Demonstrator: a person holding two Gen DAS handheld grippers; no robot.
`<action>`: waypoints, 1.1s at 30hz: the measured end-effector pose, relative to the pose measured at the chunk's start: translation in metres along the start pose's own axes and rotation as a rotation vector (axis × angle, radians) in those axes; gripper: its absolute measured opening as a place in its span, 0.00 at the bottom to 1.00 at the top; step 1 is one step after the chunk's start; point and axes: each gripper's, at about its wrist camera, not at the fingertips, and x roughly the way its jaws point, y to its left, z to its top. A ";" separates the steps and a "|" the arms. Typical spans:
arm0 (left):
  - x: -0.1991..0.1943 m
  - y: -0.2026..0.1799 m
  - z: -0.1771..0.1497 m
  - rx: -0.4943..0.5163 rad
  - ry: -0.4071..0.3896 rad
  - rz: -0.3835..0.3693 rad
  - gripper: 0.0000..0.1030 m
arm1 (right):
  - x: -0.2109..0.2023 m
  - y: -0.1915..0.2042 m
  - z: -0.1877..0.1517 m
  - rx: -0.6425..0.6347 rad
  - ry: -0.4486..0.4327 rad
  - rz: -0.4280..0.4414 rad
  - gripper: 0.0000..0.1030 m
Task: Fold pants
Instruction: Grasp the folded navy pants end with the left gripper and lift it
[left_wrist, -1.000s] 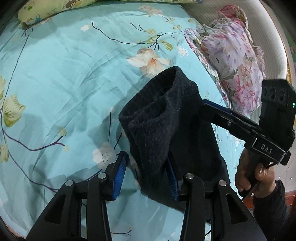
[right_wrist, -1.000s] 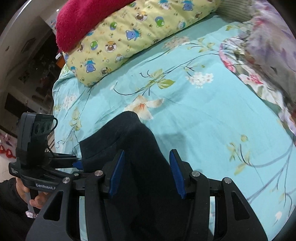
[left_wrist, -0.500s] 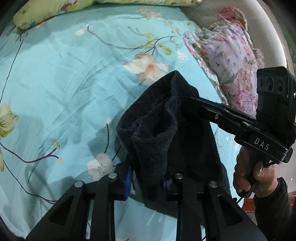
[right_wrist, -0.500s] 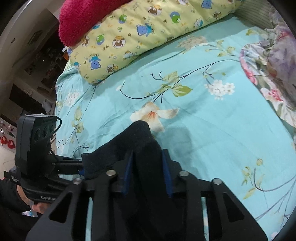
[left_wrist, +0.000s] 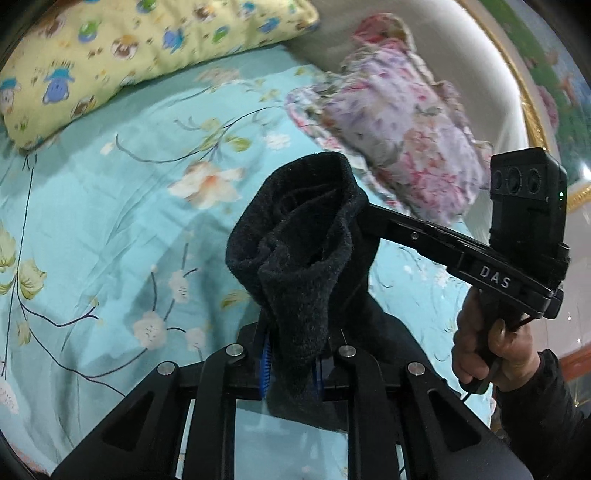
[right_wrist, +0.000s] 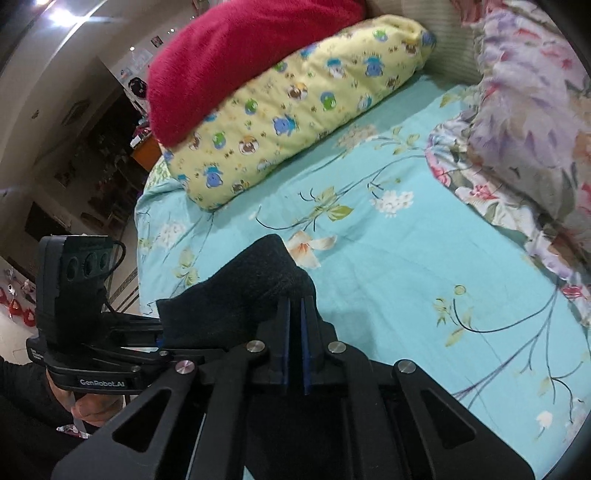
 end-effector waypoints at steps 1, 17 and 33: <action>-0.003 -0.003 -0.001 0.008 -0.001 -0.005 0.16 | -0.005 0.002 0.000 -0.003 -0.008 -0.003 0.06; -0.033 -0.112 -0.026 0.253 -0.001 -0.116 0.16 | -0.119 0.000 -0.053 0.118 -0.222 -0.038 0.05; 0.006 -0.250 -0.120 0.595 0.196 -0.238 0.16 | -0.229 -0.030 -0.197 0.386 -0.402 -0.149 0.05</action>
